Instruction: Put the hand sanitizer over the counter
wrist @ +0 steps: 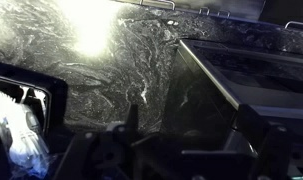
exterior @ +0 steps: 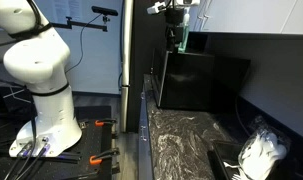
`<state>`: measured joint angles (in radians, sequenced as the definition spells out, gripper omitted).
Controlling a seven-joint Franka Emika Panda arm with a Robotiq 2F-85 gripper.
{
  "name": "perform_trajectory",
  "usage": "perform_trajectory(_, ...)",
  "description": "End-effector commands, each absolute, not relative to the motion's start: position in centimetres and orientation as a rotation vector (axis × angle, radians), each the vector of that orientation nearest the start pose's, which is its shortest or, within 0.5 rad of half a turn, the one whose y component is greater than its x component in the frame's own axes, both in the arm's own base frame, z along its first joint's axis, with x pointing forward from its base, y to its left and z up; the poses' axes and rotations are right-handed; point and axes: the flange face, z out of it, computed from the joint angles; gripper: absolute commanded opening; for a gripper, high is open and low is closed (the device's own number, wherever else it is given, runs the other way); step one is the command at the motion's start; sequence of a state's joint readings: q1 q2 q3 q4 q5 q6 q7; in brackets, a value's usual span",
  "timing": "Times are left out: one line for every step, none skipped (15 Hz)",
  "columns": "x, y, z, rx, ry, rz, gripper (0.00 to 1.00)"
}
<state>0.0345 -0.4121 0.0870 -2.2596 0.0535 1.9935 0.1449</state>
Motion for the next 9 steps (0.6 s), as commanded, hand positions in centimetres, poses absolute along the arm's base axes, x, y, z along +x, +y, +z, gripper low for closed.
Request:
perform_trajectory(43.99,6.08,53.67,-3.099,0.072,-0.219,1.00)
perform_trajectory(43.99,6.08,53.68,-3.099,0.072,-0.219,1.00)
perform_trajectory(43.99,6.08,53.67,-3.099,0.072,-0.219,1.00)
perform_trajectory(43.99,6.08,53.67,-3.099,0.072,-0.219,1.00)
perform_trajectory(43.99,6.08,53.67,-3.099,0.072,-0.219,1.00)
perform_trajectory(43.99,6.08,53.67,-3.099,0.072,-0.219,1.00)
perform_trajectory(44.07,6.19,53.84,-3.098,0.063,-0.234,1.00)
perform_trajectory(44.11,6.36,54.12,-3.102,0.061,-0.248,1.00)
perform_trajectory(44.15,6.54,54.38,-3.106,0.052,-0.261,1.00)
